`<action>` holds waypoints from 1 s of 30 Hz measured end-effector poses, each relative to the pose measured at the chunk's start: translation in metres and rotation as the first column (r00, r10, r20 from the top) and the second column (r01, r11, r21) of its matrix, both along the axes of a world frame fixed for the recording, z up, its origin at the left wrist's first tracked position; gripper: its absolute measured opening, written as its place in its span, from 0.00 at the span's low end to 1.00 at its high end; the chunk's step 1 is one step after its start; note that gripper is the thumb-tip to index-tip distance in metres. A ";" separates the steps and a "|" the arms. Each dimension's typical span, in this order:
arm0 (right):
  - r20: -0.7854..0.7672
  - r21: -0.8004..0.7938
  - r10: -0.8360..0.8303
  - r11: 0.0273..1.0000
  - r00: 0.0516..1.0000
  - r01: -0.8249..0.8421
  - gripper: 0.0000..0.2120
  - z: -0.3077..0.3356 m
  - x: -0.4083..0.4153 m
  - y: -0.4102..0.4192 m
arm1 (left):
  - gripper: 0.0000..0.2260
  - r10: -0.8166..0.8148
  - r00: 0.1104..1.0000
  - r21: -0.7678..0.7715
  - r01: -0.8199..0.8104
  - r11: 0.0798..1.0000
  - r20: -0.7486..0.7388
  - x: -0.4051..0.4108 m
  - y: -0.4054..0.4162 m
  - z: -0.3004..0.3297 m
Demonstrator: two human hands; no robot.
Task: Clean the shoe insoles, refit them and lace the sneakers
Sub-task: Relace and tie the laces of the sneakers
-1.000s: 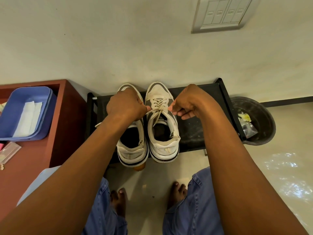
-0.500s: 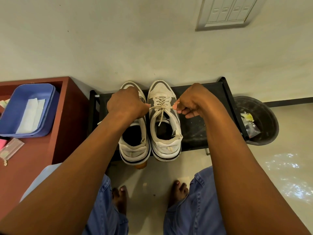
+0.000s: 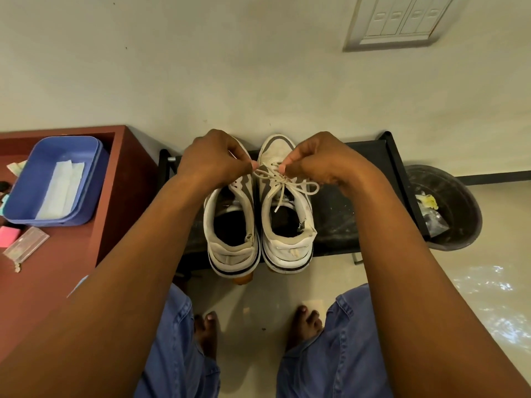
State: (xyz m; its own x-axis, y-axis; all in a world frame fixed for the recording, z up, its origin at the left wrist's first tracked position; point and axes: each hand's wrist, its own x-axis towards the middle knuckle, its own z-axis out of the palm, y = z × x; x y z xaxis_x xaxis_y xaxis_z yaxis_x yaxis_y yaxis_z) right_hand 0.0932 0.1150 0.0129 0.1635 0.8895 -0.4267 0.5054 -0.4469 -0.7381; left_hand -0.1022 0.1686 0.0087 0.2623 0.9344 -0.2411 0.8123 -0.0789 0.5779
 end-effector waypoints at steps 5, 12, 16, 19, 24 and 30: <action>0.055 0.235 -0.005 0.972 0.998 -0.008 0.02 -0.001 -0.019 0.003 | 0.06 -0.006 0.999 -0.085 0.001 0.996 -0.054 -0.023 0.015 0.002; 0.248 0.329 0.081 0.930 0.965 -0.163 0.04 -0.008 -0.058 0.011 | 0.07 -0.035 0.984 -0.231 -0.006 0.973 -0.174 -0.045 0.025 -0.001; 0.337 0.269 0.131 0.935 0.932 -0.229 0.08 -0.011 -0.076 0.016 | 0.06 -0.051 0.985 -0.281 0.003 0.960 -0.167 -0.046 0.025 0.003; 0.490 0.138 0.254 0.922 0.834 -0.362 0.14 -0.009 -0.087 0.016 | 0.07 -0.083 0.981 -0.319 0.022 0.948 -0.176 -0.045 0.021 0.007; 0.646 0.081 0.281 0.899 0.709 -0.429 0.13 -0.015 -0.091 0.016 | 0.06 -0.064 0.983 -0.320 0.006 0.947 -0.173 -0.041 0.021 0.002; 0.611 0.081 0.252 0.923 0.751 -0.376 0.03 -0.016 -0.078 0.018 | 0.03 -0.007 0.997 -0.346 -0.018 0.938 -0.071 -0.044 0.024 0.003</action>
State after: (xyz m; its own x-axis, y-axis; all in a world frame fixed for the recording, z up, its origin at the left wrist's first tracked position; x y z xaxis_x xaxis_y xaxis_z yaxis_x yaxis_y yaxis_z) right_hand 0.0148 0.1333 -0.0027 0.0203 0.9863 -0.1639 0.9484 -0.0709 -0.3090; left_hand -0.1459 0.1927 0.0114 0.2285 0.7911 -0.5673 0.8516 0.1200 0.5103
